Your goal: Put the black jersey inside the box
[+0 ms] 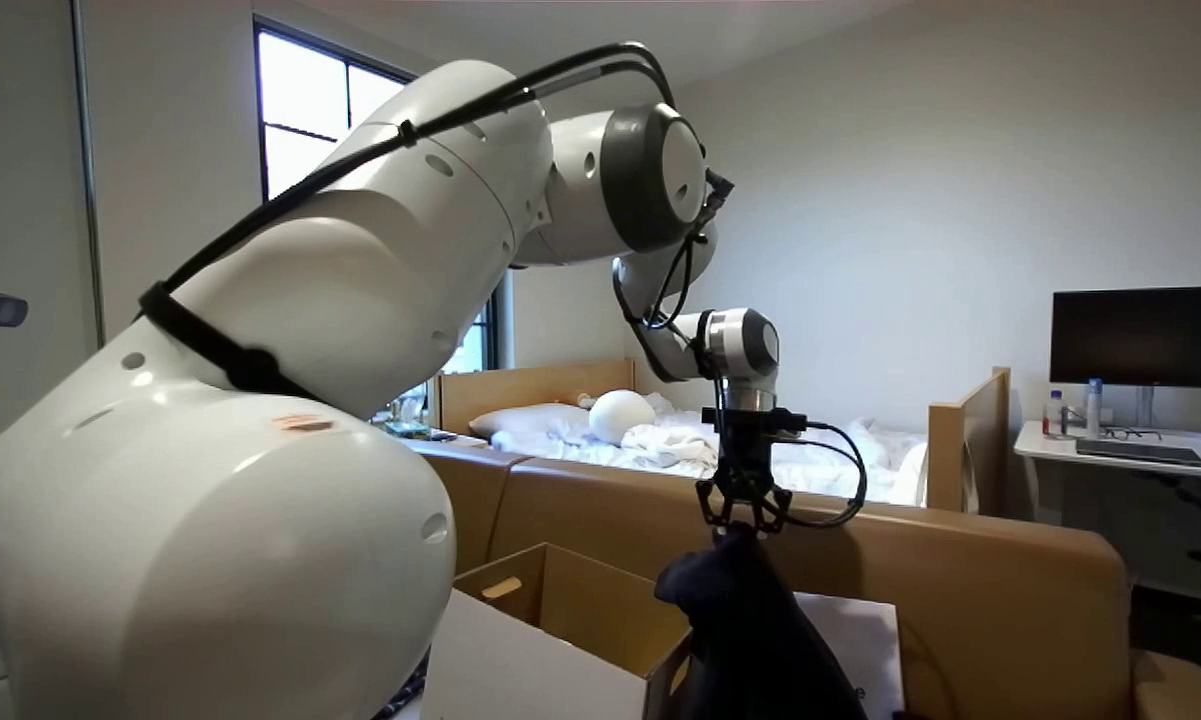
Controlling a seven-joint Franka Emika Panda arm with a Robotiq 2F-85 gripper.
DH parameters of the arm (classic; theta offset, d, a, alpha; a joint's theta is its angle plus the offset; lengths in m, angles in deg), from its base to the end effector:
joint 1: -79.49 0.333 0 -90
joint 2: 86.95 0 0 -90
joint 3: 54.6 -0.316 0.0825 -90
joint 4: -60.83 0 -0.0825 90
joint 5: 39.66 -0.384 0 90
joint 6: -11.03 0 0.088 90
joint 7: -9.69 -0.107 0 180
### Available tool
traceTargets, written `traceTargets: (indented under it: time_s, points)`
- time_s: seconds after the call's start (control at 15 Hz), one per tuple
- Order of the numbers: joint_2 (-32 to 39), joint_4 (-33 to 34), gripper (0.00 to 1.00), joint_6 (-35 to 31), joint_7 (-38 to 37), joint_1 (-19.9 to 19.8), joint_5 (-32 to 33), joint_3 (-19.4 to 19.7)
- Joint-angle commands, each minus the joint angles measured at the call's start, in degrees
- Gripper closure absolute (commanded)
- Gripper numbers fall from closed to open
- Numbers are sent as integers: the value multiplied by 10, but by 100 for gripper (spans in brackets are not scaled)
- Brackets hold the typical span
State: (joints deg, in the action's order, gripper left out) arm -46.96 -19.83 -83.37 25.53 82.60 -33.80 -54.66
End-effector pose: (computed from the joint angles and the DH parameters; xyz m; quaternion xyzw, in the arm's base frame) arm 0.6701 0.0268 0.2629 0.9567 0.1758 -0.2307 0.0231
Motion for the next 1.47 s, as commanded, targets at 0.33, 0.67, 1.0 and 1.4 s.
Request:
traceTargets:
  time_s: [0.33, 0.67, 1.0, 1.4]
  points:
    - [-141, -99, 91, -107, -46, 35, 84, -8]
    - [-232, -91, 91, -101, -141, 78, 152, -11]
    - [-320, -71, 91, -94, -252, 106, 179, -33]
    - [-421, -59, 91, -83, -398, 132, 229, -94]
